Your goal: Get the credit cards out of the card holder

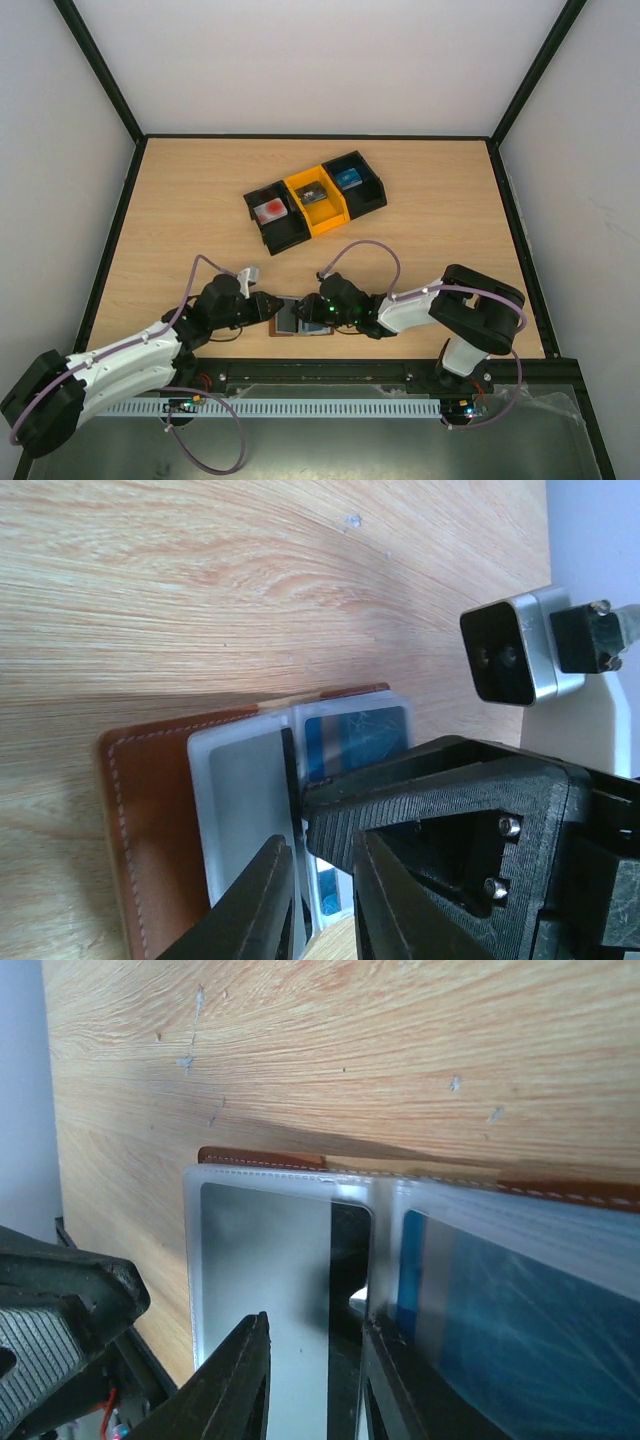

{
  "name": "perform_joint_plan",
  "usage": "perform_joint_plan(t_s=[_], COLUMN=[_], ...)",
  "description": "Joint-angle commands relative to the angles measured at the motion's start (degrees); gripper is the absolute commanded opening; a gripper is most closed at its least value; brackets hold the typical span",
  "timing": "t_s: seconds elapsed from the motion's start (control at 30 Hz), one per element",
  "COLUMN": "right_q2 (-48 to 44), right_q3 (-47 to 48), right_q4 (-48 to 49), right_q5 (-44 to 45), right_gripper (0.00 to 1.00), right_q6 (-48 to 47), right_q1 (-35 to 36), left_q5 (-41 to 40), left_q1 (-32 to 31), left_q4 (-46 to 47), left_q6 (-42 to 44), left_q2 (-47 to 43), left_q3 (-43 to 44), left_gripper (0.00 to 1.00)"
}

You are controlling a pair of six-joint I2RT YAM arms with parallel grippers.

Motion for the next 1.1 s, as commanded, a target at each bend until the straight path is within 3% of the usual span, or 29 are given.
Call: perform_joint_plan(t_s=[0.0, 0.5, 0.83, 0.93, 1.07], right_q2=[-0.1, -0.5, -0.5, -1.5, -2.6], right_q3=[0.9, -0.4, -3.5, -3.5, -3.5], right_q4=[-8.3, -4.9, 4.0, 3.4, 1.7], right_q5=[4.8, 5.4, 3.6, 4.4, 5.3], right_gripper=[0.27, 0.27, 0.28, 0.28, 0.28], right_q6=[-2.4, -0.5, 2.1, 2.1, 1.8], right_q1=[0.4, 0.4, 0.4, 0.4, 0.4], left_q5=[0.5, -0.8, -0.9, -1.2, 1.7], left_q1=[0.1, 0.1, 0.1, 0.1, 0.1], left_q4=[2.8, 5.7, 4.6, 3.3, 3.0], left_q6=[0.8, 3.3, 4.0, 2.9, 1.1], left_q2=[2.5, 13.2, 14.2, 12.8, 8.1], left_q3=[0.1, -2.9, -2.2, -2.1, -0.9], left_gripper=[0.19, 0.16, 0.03, 0.04, 0.14])
